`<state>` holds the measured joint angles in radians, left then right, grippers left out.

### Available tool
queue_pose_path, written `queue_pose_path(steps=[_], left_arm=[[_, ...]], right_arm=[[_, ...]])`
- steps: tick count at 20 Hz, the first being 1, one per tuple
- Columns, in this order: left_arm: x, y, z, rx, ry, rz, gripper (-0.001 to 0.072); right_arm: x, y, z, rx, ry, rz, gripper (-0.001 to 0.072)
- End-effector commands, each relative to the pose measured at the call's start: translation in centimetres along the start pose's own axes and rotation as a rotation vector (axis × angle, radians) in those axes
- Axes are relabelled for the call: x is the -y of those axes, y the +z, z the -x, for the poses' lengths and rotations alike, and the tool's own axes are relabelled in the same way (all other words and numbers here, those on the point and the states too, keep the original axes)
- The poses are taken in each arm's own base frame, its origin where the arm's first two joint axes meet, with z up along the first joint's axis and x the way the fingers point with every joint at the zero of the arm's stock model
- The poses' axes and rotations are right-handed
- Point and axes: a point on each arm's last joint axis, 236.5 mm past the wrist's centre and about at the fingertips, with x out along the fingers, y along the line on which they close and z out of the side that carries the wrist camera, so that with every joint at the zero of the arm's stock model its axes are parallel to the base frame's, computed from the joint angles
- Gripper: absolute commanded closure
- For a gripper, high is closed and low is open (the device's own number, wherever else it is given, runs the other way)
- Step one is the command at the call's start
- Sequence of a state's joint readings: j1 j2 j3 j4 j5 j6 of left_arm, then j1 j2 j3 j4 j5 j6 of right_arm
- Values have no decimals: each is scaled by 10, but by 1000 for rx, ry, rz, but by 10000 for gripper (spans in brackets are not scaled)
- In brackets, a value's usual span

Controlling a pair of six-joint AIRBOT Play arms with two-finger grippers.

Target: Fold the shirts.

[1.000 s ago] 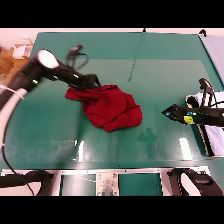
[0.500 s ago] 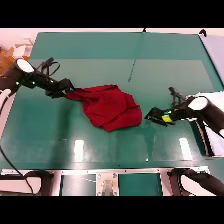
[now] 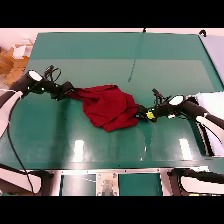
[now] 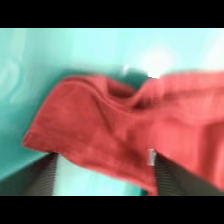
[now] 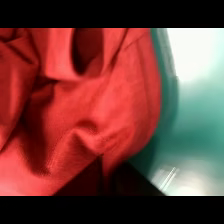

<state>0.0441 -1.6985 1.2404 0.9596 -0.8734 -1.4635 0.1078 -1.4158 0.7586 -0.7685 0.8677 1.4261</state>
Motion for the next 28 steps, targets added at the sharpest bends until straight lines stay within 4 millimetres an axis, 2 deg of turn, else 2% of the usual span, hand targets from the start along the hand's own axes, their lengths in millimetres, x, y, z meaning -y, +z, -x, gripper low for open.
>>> queue_pose_path(steps=[1,2,3,5,7,8,11,12,14,16,18,20,22,23,25,26,28], left_arm=[[-6,8,-12,30,-4,34,423],[-1,13,-11,52,-24,41,583],[9,19,-8,67,-55,34,679],[28,33,6,80,-95,-6,680],[52,57,39,132,-100,-102,681],[63,71,63,176,-91,-159,681],[105,110,159,362,-75,-308,681],[120,118,193,431,-86,-338,681],[155,124,267,578,-116,-404,681],[192,115,341,722,-148,-476,681],[223,91,415,864,-168,-566,681],[246,57,485,1007,-171,-634,681],[256,20,549,1147,-138,-686,681],[259,3,573,1204,-122,-707,681],[265,-30,616,1316,-115,-736,681],[267,-44,636,1377,-115,-744,681],[270,-62,661,1457,-116,-753,681]], right_arm=[[-6,8,-4,10,14,40,689],[-7,10,-2,14,16,43,692],[-9,12,-1,16,20,49,692],[-14,19,10,9,31,87,693],[-11,41,43,12,24,118,693],[-8,60,67,46,17,129,693],[-21,123,166,230,53,155,693],[-33,139,202,296,70,182,693],[-64,155,266,402,96,267,693],[-100,159,325,504,102,361,693],[-138,153,382,625,98,441,693],[-174,137,440,771,108,480,693],[-200,115,498,959,121,509,693],[-208,101,520,1035,118,523,693],[-219,66,551,1135,95,556,693],[-223,51,562,1171,78,580,693],[-231,28,577,1233,50,613,693]])
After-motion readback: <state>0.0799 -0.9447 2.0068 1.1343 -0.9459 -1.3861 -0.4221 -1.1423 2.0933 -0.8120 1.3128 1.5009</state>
